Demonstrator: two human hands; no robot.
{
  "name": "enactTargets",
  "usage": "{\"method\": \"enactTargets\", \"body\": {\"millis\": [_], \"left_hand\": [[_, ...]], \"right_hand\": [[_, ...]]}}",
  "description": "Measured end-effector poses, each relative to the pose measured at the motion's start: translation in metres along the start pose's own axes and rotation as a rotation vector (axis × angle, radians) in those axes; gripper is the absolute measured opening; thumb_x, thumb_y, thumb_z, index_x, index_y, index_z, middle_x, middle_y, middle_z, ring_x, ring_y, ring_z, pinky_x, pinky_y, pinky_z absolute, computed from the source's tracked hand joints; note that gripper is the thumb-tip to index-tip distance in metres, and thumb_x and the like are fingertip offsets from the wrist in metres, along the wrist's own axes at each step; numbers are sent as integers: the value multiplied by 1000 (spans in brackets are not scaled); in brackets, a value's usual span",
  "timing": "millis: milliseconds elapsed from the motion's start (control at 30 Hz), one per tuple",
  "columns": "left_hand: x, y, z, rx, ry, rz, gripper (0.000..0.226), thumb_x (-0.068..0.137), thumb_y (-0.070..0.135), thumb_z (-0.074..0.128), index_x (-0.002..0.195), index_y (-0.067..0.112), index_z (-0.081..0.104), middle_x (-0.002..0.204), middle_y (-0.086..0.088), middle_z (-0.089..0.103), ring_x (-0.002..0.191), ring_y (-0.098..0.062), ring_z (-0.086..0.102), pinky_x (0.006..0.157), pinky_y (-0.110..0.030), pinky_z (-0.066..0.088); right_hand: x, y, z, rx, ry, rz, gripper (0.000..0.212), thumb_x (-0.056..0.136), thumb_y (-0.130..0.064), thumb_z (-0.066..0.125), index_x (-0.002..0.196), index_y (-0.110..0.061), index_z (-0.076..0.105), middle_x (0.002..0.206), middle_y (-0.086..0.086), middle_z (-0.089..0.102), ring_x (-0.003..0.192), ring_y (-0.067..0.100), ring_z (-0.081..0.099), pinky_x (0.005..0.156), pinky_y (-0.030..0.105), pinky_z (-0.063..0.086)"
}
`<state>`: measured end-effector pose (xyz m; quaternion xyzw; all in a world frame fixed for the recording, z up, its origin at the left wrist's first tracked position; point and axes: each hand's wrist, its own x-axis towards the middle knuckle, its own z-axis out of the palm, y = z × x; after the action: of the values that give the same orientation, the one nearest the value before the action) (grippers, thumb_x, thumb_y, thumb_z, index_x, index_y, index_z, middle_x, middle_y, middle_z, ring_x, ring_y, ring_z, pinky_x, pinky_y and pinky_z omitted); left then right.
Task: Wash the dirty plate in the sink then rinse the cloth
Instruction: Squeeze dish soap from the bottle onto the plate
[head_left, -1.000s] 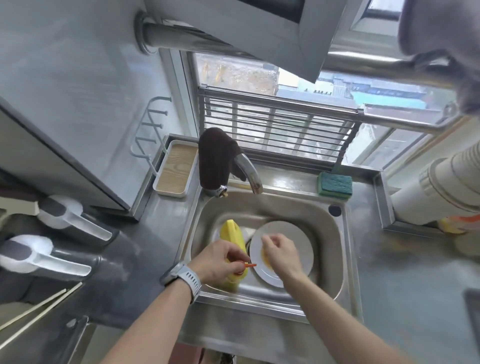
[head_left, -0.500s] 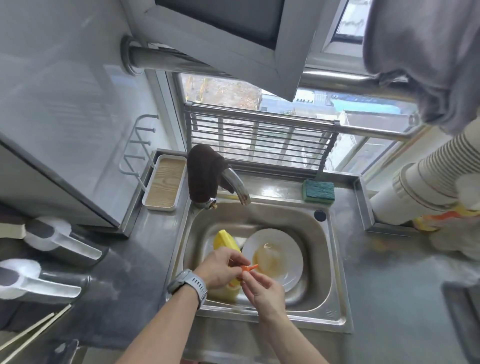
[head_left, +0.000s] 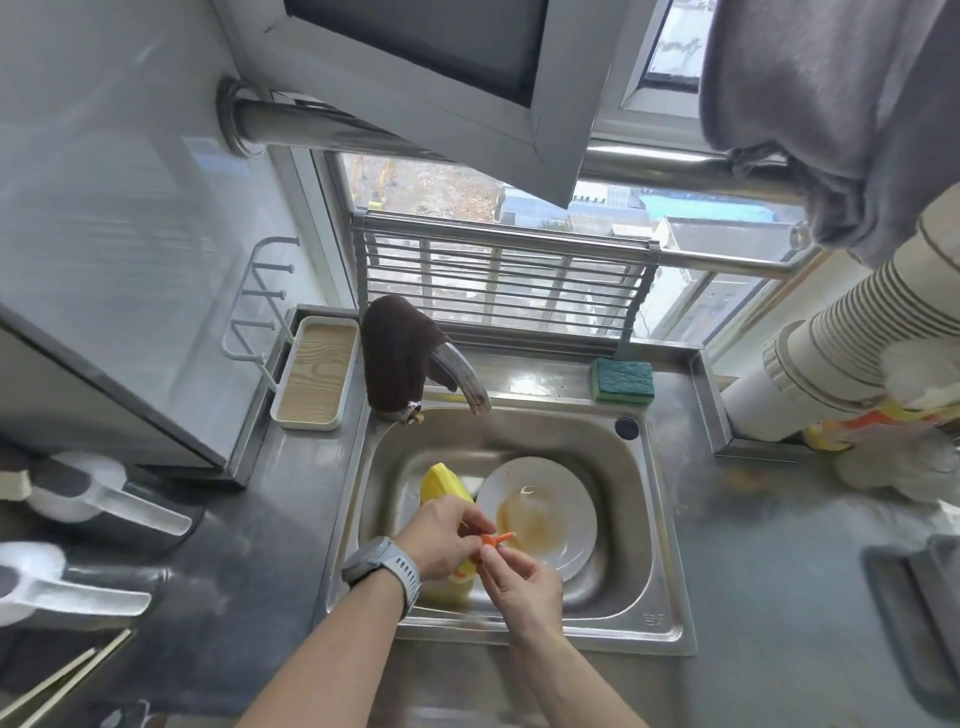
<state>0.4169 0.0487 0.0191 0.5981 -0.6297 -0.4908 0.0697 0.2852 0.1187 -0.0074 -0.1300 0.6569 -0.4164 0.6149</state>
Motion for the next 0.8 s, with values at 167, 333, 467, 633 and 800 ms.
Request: {"method": "enactTargets", "body": {"millis": [167, 333, 467, 633, 800], "left_hand": [[1, 5, 3, 44, 16, -4, 26, 94, 9, 67, 118, 15, 76, 113, -1, 76, 97, -5, 66, 72, 0, 47], [-5, 5, -13, 51, 0, -68, 34, 86, 22, 76, 120, 17, 75, 117, 2, 75, 103, -8, 67, 95, -20, 52], [-10, 1, -33, 78, 68, -109, 28, 90, 25, 72, 117, 18, 76, 115, 3, 75, 96, -5, 64, 87, -15, 47], [-9, 6, -41, 154, 196, -169, 21, 93, 25, 63, 109, 21, 77, 107, 1, 77, 99, -14, 70, 88, -24, 52], [-5, 5, -38, 137, 274, -235, 30, 97, 17, 54, 122, 22, 69, 127, -3, 71, 116, -22, 64, 99, -29, 49]], "right_hand": [[2, 1, 0, -10, 26, 18, 15, 82, -12, 80, 93, -4, 79, 89, 16, 78, 91, 29, 73, 86, 39, 55], [-4, -4, -5, -107, 83, 35, 39, 74, -30, 87, 103, -9, 70, 84, 3, 72, 72, 15, 67, 74, 34, 55], [-10, -32, -3, -646, 218, -466, 37, 77, -44, 78, 106, -25, 64, 105, -9, 63, 97, 11, 62, 89, 33, 51], [7, -78, 38, -1168, -14, -642, 44, 86, -49, 65, 120, -21, 60, 114, -2, 67, 111, 22, 56, 94, 36, 46], [38, -92, 69, -1408, -202, -452, 52, 82, -38, 71, 122, -14, 47, 119, 14, 66, 111, 36, 62, 88, 41, 52]]}}
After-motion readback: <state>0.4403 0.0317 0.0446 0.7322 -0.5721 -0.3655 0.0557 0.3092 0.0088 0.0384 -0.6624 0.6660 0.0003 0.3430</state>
